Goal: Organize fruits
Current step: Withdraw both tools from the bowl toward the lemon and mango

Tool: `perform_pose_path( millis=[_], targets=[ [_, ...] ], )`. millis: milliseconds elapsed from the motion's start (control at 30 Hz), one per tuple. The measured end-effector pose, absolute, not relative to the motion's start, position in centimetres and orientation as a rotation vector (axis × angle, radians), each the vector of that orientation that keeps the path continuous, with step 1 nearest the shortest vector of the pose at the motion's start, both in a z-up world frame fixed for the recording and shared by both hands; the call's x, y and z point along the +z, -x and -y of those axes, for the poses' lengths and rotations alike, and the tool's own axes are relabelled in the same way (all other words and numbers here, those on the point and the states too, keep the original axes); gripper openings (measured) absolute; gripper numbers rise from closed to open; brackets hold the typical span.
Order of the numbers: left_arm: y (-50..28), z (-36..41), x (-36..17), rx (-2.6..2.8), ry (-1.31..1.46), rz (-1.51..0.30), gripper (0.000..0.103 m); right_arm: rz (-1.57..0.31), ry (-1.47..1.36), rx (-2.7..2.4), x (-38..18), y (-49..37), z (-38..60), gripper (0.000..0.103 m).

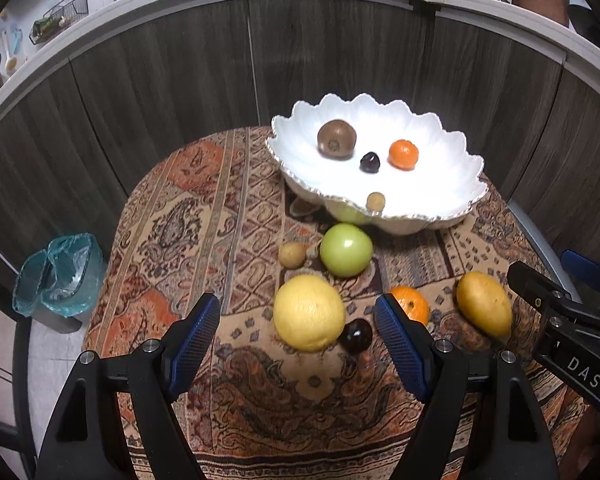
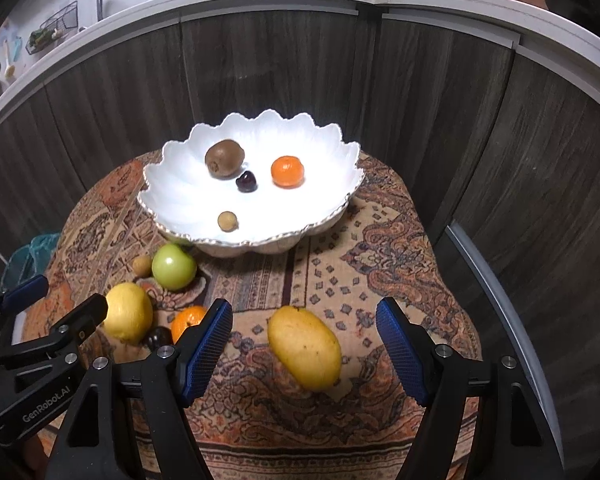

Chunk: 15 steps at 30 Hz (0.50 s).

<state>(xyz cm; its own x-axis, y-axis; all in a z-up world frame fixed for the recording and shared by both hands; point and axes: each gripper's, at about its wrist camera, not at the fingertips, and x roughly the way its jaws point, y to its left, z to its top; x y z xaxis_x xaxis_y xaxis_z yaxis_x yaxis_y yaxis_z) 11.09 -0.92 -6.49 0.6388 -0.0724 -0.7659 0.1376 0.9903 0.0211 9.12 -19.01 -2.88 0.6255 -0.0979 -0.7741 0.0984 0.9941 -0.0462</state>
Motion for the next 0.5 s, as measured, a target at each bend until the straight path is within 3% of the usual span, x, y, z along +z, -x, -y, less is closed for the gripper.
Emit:
perform_pose_path(
  millis=[500],
  targets=[
    [-12.7, 0.8, -9.1, -0.115, -0.053, -0.916, 0.080, -0.911, -0.006, -0.106, -5.1, -9.3, 18.3, 0.075]
  ],
)
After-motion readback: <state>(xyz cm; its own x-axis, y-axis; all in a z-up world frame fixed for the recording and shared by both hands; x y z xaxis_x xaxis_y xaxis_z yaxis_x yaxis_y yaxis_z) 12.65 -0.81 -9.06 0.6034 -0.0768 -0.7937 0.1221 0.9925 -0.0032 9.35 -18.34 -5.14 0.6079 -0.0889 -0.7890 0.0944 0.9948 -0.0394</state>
